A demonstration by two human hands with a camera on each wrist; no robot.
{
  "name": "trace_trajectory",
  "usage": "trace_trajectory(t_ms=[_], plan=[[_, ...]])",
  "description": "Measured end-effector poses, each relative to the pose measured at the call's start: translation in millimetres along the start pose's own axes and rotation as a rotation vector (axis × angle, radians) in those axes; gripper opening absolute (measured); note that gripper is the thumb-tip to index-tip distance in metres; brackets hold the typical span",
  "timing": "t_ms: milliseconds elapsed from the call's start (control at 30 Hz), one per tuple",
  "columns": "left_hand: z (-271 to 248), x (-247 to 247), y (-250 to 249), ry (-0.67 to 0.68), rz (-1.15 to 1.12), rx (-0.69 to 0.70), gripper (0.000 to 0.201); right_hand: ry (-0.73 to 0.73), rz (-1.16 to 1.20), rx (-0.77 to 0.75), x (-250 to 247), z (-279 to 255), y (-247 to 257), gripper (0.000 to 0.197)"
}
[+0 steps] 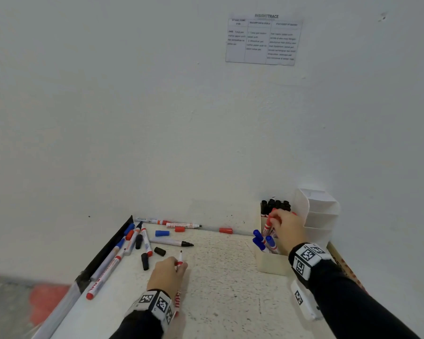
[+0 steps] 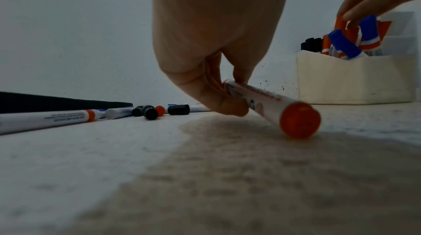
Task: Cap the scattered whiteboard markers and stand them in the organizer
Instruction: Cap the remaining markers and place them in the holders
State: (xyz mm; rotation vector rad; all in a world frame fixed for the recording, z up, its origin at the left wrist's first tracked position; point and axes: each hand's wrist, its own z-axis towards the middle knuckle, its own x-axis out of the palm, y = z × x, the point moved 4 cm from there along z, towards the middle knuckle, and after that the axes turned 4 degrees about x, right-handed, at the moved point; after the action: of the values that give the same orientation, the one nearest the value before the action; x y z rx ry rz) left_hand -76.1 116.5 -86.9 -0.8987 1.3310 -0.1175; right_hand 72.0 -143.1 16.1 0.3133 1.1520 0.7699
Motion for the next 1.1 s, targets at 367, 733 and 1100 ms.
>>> trace_trajectory(t_ms=[367, 733, 1100], plan=[[2.9, 3.8, 4.5, -0.1, -0.125, -0.098, 0.031, 0.105, -0.244, 0.03, 28.0, -4.4, 3.9, 0.017], [2.5, -8.2, 17.2, -0.188, -0.161, -0.187, 0.03, -0.157, -0.111, -0.241, 20.3, -19.5, 39.4, 0.024], [0.2, -5.9, 14.0, -0.153, -0.172, -0.191, 0.027, 0.5, 0.026, -0.234, 135.4, -19.7, 101.2, 0.032]])
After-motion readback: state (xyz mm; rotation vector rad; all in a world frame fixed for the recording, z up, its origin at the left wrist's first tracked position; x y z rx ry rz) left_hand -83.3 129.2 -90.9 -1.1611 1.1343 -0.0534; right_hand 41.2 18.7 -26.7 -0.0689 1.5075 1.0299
